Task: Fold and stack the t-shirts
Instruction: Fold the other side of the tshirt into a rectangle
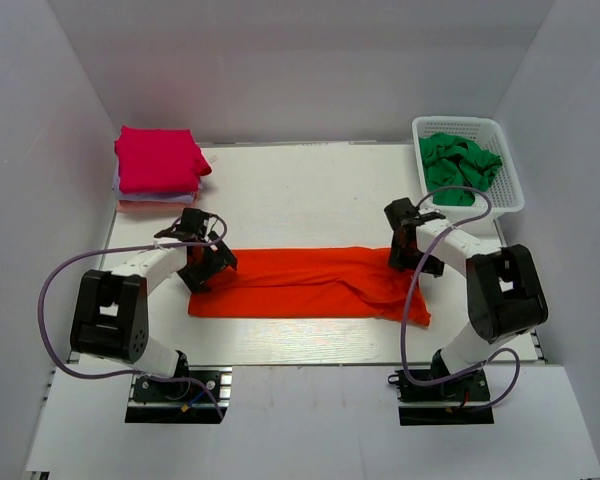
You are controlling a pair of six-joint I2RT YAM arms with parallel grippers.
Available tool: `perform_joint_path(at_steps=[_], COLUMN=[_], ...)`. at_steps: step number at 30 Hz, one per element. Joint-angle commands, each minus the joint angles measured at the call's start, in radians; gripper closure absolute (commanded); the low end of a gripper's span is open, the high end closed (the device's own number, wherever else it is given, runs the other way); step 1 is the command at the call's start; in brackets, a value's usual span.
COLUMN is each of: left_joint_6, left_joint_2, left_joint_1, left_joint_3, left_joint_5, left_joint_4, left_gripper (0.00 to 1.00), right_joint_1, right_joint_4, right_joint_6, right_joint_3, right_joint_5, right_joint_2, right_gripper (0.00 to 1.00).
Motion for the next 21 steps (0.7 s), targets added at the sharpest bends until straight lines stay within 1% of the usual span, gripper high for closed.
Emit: perform_joint_path(at_steps=[1, 5, 6, 9, 11, 12, 15, 16, 19, 20, 21], left_joint_6=[-0.007, -0.007, -0.007, -0.007, -0.007, -0.016, -0.036, -0.036, -0.027, -0.013, -0.013], left_joint_2=[0.049, 0.049, 0.049, 0.040, 0.029, 0.020, -0.011, -0.026, -0.103, -0.144, -0.158], left_joint_1=[0.006, 0.006, 0.006, 0.006, 0.006, 0.006, -0.006, -0.006, -0.006, -0.006, -0.006], left_joint_3=[-0.033, -0.033, -0.033, -0.010, 0.013, 0.036, 0.111, 0.128, 0.175, 0.195, 0.206], left_joint_5=[-0.035, -0.035, -0.035, -0.067, -0.093, -0.107, -0.163, -0.164, -0.164, -0.173, -0.173], left_joint_4=[-0.031, -0.031, -0.031, -0.055, -0.084, -0.103, -0.195, -0.210, -0.232, -0.241, -0.241], left_gripper=[0.01, 0.01, 0.01, 0.01, 0.01, 0.01, 0.01, 0.01, 0.01, 0.01, 0.01], right_joint_1=[-0.030, -0.070, -0.073, -0.104, -0.124, -0.125, -0.154, -0.159, -0.167, -0.167, -0.162], right_joint_4=[-0.034, 0.011, 0.047, 0.077, 0.077, 0.059, -0.004, -0.020, -0.017, -0.011, -0.008], right_joint_6=[0.054, 0.021, -0.013, -0.045, -0.068, -0.076, -0.087, -0.090, -0.093, -0.100, -0.125], right_joint_3=[-0.028, -0.040, -0.034, -0.011, 0.007, 0.029, 0.076, 0.084, 0.082, 0.081, 0.081], right_joint_5=[0.063, 0.007, -0.069, -0.118, -0.102, -0.036, 0.032, 0.033, -0.004, -0.094, -0.130], right_joint_2=[-0.062, -0.092, -0.097, -0.137, -0.146, -0.139, -0.131, -0.131, -0.181, -0.197, -0.241], right_gripper=[0.10, 0.10, 0.10, 0.10, 0.10, 0.10, 0.10, 0.10, 0.10, 0.10, 0.10])
